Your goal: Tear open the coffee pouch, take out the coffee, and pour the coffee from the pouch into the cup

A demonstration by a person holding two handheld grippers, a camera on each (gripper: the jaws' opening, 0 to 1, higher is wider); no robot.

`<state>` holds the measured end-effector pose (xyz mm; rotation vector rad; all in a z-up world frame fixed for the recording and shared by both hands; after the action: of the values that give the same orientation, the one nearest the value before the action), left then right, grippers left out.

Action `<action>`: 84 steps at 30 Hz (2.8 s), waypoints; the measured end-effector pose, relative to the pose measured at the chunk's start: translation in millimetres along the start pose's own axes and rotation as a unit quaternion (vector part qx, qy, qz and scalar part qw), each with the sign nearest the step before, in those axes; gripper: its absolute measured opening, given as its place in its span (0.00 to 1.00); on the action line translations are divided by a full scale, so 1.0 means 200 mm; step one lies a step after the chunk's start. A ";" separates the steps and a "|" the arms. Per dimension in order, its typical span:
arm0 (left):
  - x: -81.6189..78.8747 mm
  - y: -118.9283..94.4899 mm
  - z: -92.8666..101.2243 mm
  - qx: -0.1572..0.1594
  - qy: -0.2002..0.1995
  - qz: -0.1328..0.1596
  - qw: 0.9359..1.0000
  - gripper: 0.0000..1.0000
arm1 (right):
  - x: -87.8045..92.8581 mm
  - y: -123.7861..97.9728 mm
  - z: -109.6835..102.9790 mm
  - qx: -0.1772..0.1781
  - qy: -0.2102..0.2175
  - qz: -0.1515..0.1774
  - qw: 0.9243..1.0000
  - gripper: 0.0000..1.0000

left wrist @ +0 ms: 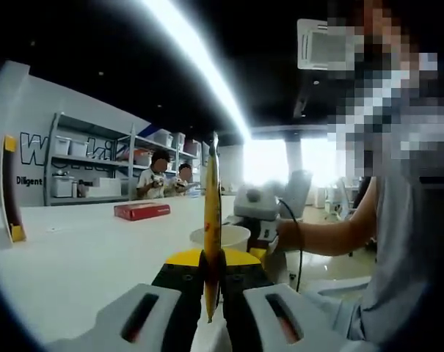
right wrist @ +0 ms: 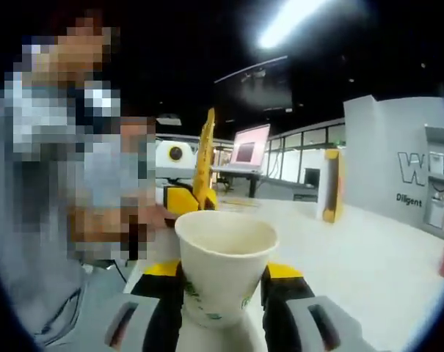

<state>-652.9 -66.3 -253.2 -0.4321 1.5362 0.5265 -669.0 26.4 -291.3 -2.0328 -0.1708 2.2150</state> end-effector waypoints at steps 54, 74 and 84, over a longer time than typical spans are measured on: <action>-0.14 -0.13 0.18 0.046 -0.062 0.024 0.997 0.11 | -0.57 -0.15 -0.23 -0.022 0.046 0.183 0.982 0.34; -0.18 -0.17 0.29 0.066 -0.077 0.017 0.995 0.11 | -0.58 0.19 -0.35 -0.083 0.057 0.180 0.979 0.10; -0.20 -0.24 0.25 0.071 -0.041 0.003 0.997 0.23 | -0.61 0.15 -0.34 -0.088 0.067 0.171 0.979 0.09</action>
<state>-583.5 -79.3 -216.2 -0.2931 1.4855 0.4301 -591.3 -23.6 -182.6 -2.4615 -0.0001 2.3113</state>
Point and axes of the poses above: the point that each gripper's makers call its tool centre point, and the gripper's own axes: y roughly forward along the fingers, z roughly to its right, x roughly out of its underside, the point moved 3 cm from there along -y, roughly backward along the fingers, and after that the axes turned 12 degrees about -x, right-handed, at the moved point
